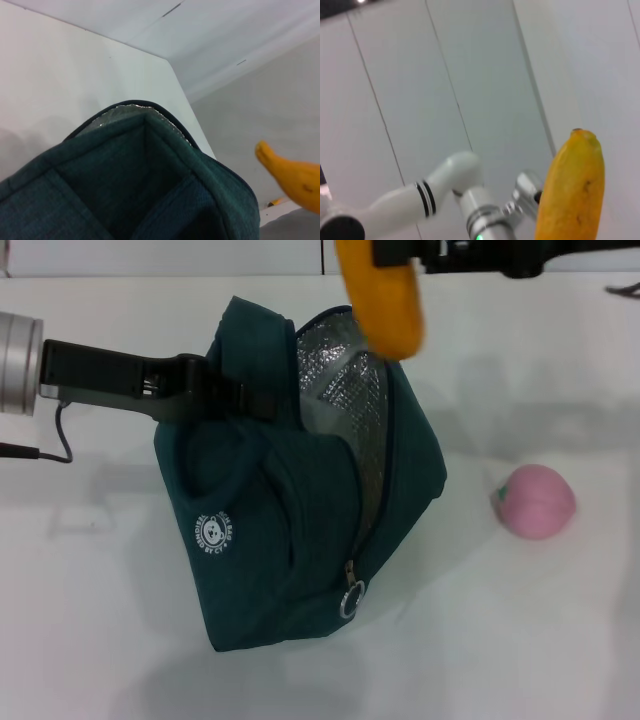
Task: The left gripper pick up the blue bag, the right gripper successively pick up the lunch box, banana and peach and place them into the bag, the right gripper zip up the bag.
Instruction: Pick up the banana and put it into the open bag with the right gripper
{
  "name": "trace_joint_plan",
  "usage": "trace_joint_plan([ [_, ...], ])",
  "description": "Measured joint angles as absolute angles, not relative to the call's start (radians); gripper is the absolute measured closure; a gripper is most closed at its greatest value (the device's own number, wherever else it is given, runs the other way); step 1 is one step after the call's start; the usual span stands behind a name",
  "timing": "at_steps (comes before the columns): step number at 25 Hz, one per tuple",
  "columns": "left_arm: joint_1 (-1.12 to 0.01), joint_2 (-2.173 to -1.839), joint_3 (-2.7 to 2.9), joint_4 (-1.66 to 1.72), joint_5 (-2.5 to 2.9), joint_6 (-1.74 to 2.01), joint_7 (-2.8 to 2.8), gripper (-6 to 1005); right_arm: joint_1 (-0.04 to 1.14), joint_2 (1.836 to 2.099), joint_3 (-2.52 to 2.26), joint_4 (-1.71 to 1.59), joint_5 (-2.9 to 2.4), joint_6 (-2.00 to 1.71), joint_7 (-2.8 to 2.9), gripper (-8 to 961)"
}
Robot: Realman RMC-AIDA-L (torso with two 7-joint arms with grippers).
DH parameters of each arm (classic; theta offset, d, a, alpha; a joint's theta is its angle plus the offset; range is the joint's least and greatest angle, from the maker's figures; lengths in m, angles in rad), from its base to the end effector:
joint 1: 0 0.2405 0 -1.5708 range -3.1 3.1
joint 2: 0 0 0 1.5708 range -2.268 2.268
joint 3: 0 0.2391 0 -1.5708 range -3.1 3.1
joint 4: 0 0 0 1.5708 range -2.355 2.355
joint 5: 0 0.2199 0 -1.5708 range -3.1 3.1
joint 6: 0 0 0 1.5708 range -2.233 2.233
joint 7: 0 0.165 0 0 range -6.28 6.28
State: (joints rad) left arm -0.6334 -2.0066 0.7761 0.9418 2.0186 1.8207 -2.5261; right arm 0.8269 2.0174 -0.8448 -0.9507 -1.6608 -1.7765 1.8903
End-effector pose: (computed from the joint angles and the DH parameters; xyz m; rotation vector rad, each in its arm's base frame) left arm -0.1795 0.3499 0.0473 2.5052 1.6352 0.5700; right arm 0.0546 0.3751 0.0626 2.8845 -0.3225 -1.0495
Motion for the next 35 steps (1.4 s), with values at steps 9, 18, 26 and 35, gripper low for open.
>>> trace_joint_plan([
  [9, -0.631, -2.009, 0.776, 0.942, 2.007, 1.821, -2.527, 963, 0.820, 2.018, -0.878, -0.601, -1.494, -1.746, 1.618, 528],
  [18, -0.618, -2.010, 0.776, 0.942, 2.006, 1.820, -2.521, 963, 0.785, 2.023, -0.895, -0.411, -1.498, -1.704, 1.513, 528],
  [26, -0.603, -2.010, 0.776, 0.942, 1.996, 1.816, -2.515, 963, 0.749, 2.025, -0.936, -0.400, -1.489, -1.685, 1.511, 528],
  [35, -0.596, -2.012, 0.776, 0.942, 1.995, 1.813, -2.511, 962, 0.765, 2.028, -1.014, -0.339, -1.470, -1.678, 1.511, 529],
])
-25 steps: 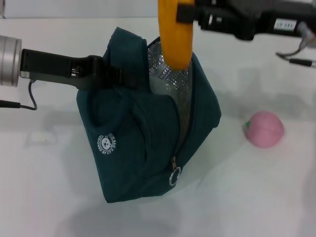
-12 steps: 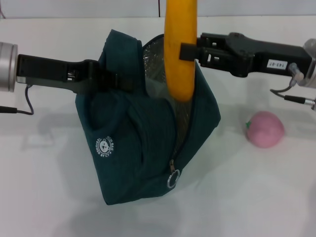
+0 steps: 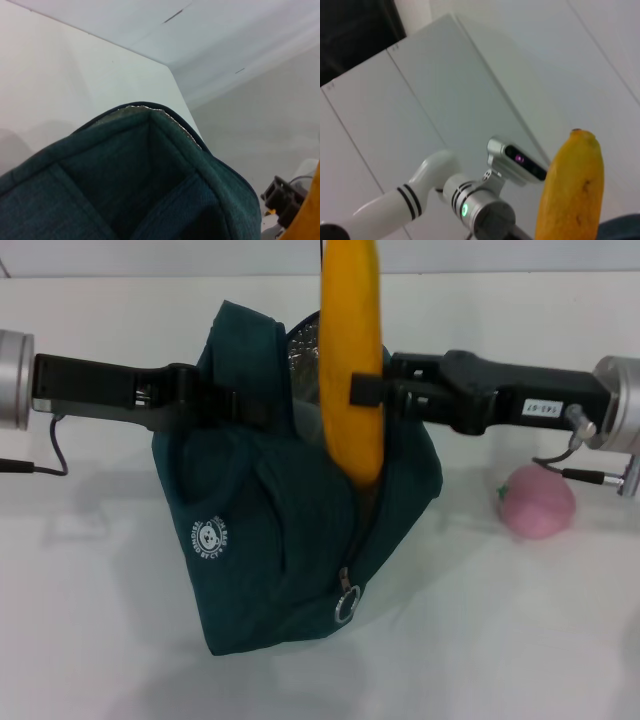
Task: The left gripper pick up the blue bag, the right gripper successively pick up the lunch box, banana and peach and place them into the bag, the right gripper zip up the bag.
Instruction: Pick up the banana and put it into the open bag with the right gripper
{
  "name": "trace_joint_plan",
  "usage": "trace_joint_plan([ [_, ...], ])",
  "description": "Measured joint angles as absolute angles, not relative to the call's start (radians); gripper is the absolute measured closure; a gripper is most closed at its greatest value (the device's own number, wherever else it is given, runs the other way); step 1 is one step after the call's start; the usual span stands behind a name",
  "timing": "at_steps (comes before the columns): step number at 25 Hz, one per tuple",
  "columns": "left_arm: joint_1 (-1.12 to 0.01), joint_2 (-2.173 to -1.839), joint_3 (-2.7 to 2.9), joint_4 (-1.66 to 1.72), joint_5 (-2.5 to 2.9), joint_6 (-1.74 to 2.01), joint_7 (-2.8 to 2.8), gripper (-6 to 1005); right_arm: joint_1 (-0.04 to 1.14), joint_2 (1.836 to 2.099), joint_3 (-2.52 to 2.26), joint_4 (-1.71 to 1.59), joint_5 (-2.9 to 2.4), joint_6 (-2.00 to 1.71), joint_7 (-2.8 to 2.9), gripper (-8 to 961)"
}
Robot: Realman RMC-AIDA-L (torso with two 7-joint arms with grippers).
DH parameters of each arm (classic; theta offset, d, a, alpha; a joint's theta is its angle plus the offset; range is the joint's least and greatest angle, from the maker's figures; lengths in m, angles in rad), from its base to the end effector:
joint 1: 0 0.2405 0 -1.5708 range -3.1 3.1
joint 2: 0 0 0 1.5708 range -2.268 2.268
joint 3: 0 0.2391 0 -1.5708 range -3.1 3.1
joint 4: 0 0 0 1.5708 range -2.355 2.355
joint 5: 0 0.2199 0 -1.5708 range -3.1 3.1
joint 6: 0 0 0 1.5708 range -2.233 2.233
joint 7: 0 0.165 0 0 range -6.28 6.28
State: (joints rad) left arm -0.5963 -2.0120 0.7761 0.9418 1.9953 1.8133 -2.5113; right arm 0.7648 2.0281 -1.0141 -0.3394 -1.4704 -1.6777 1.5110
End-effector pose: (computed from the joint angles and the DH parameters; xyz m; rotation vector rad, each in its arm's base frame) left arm -0.1884 0.3443 0.0469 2.4872 1.6563 0.6135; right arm 0.1361 0.3476 -0.0319 2.6748 -0.7004 -1.2232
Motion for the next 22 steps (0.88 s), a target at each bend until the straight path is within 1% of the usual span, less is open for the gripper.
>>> trace_joint_plan([
  [16, -0.588, -2.013, 0.762, 0.941, 1.994, 1.810, -2.509, 962, 0.752, 2.028, -1.038, -0.336, -1.460, -1.595, 1.513, 529],
  [22, -0.587, -2.013, 0.762, 0.940, 1.994, 1.810, -2.510, 962, 0.750, 2.028, -1.033, -0.337, -1.459, -1.595, 1.515, 314],
])
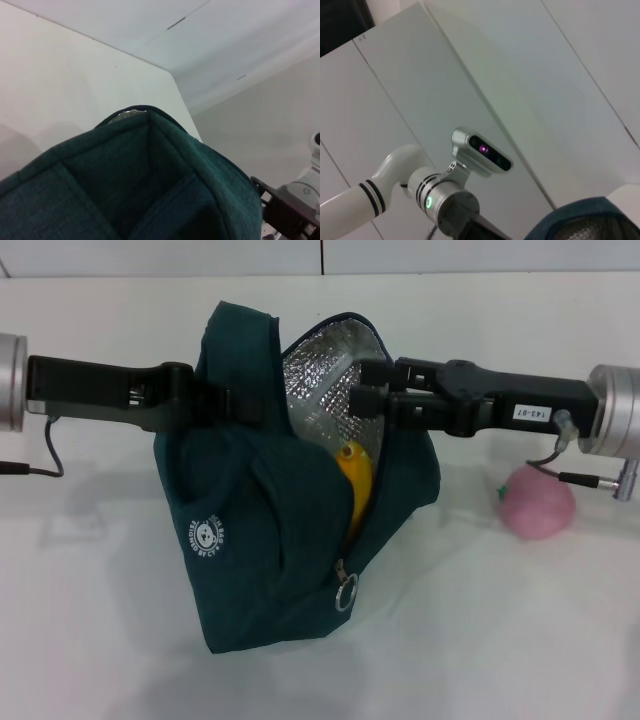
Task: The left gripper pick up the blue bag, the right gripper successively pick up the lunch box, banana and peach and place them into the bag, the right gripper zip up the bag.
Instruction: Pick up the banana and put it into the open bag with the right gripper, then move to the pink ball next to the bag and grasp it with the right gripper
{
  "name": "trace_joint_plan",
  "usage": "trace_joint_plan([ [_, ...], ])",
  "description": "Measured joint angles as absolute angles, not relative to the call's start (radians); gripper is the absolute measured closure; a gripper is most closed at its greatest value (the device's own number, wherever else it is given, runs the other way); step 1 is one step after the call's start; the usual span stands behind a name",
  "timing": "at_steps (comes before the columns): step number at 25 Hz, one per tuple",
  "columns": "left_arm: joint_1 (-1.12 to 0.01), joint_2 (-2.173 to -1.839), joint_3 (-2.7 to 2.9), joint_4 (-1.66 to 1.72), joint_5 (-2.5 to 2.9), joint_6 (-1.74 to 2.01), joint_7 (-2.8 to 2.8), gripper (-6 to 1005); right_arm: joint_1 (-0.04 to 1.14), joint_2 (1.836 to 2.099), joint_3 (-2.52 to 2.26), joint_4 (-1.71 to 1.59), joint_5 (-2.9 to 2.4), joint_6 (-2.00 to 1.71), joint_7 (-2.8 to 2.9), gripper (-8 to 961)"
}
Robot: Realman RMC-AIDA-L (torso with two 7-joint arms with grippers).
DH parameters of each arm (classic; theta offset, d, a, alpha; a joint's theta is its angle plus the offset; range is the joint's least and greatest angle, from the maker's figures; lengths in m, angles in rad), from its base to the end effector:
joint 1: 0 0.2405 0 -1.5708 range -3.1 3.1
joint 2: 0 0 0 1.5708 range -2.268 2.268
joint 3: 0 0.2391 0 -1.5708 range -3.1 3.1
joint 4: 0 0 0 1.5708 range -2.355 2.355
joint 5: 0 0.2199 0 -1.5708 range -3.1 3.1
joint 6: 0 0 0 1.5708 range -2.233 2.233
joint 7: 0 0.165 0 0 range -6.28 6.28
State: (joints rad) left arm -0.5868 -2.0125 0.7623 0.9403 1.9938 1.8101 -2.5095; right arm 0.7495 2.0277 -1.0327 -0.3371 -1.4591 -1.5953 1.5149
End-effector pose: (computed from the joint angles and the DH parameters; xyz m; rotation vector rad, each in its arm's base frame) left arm -0.1924 0.3438 0.0489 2.4795 1.6757 0.6377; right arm 0.1470 0.3557 -0.0377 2.7343 -0.7919 -1.2063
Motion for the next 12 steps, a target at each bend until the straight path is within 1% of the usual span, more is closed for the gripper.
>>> trace_joint_plan([
  [5, -0.578, -2.012, 0.761, 0.940, 1.994, 1.810, -2.510, 962, 0.727, 2.020, -1.025, -0.357, -1.426, -1.616, 1.512, 122],
  [6, -0.576, -2.012, 0.761, 0.940, 1.994, 1.810, -2.510, 962, 0.695, 2.014, -1.023, -0.405, -1.408, -1.625, 1.512, 122],
  [10, -0.566, -2.010, 0.751, 0.940, 1.994, 1.811, -2.509, 962, 0.649, 2.001, -1.023, -0.487, -1.405, -1.626, 1.522, 121],
  [12, -0.565, -2.010, 0.741, 0.940, 1.993, 1.815, -2.506, 962, 0.626, 1.975, -1.026, -0.528, -1.418, -1.623, 1.533, 121],
])
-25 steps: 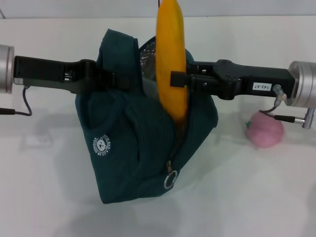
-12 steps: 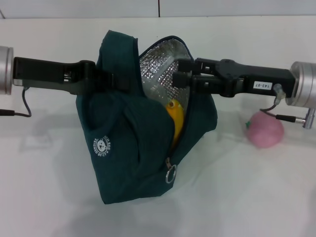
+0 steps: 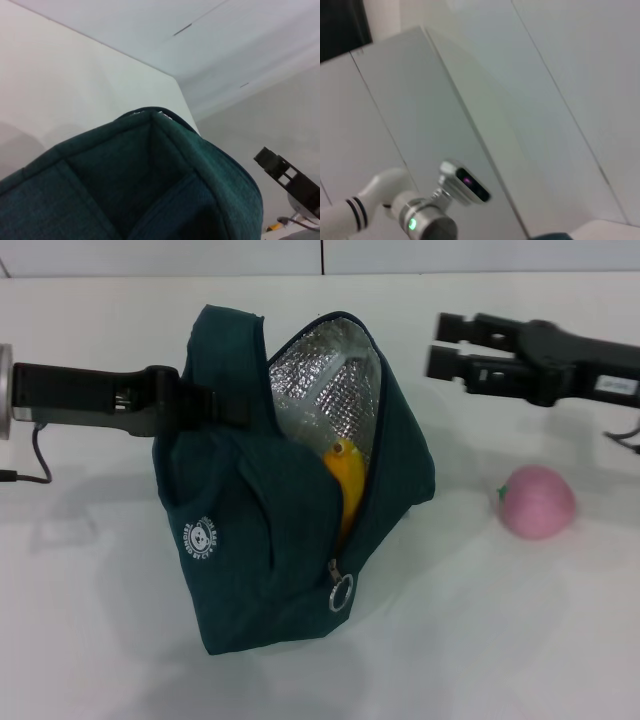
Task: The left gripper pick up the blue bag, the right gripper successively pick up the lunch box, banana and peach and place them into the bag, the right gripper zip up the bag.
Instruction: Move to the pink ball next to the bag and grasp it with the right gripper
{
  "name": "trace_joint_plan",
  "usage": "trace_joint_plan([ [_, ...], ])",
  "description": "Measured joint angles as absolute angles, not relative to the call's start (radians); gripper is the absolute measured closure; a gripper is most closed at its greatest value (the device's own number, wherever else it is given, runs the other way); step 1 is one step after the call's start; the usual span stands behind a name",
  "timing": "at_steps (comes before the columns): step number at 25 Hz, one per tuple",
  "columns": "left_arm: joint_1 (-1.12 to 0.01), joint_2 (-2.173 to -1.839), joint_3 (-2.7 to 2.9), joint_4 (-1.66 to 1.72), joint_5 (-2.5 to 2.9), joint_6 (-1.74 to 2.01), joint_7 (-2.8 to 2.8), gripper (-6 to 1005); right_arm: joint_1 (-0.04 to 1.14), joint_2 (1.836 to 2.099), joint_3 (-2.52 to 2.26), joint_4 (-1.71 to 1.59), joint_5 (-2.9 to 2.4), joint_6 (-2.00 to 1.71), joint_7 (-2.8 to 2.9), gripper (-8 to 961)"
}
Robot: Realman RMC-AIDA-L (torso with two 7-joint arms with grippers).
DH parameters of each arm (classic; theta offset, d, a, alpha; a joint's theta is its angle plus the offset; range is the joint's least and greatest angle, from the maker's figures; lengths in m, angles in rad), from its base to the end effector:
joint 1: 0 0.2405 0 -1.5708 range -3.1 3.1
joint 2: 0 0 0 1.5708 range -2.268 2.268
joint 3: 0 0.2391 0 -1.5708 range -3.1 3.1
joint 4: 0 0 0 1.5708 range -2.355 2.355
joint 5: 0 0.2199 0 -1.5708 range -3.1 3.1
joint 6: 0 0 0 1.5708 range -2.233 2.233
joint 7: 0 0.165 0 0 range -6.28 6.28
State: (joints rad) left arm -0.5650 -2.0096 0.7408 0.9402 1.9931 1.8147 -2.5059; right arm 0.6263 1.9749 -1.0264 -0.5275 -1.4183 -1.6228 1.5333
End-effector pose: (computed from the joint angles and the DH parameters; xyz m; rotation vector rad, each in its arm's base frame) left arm -0.2011 0.3404 0.0534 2.4654 1.7085 0.6662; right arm 0.1679 0.3607 0.0125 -2.7319 0.6689 1.2253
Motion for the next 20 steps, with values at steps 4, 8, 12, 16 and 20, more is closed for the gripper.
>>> trace_joint_plan([
  [4, -0.564, -2.009, 0.738, 0.940, 1.992, 1.817, -2.503, 962, 0.613, 1.917, -1.027, -0.559, -1.497, -1.626, 1.546, 120],
  [8, -0.562, -2.010, 0.738, 0.940, 1.992, 1.818, -2.502, 962, 0.578, 1.883, -1.024, -0.657, -1.624, -1.619, 1.566, 119],
  [12, -0.562, -2.011, 0.738, 0.940, 1.992, 1.818, -2.499, 962, 0.531, 1.880, -1.022, -0.797, -1.790, -1.576, 1.612, 121],
  [16, -0.561, -2.012, 0.739, 0.940, 1.991, 1.818, -2.499, 962, 0.520, 1.881, -0.987, -0.834, -1.911, -1.554, 1.657, 122],
  [20, -0.561, -2.013, 0.739, 0.940, 1.991, 1.818, -2.498, 962, 0.521, 1.886, -0.971, -0.827, -1.965, -1.519, 1.660, 124],
])
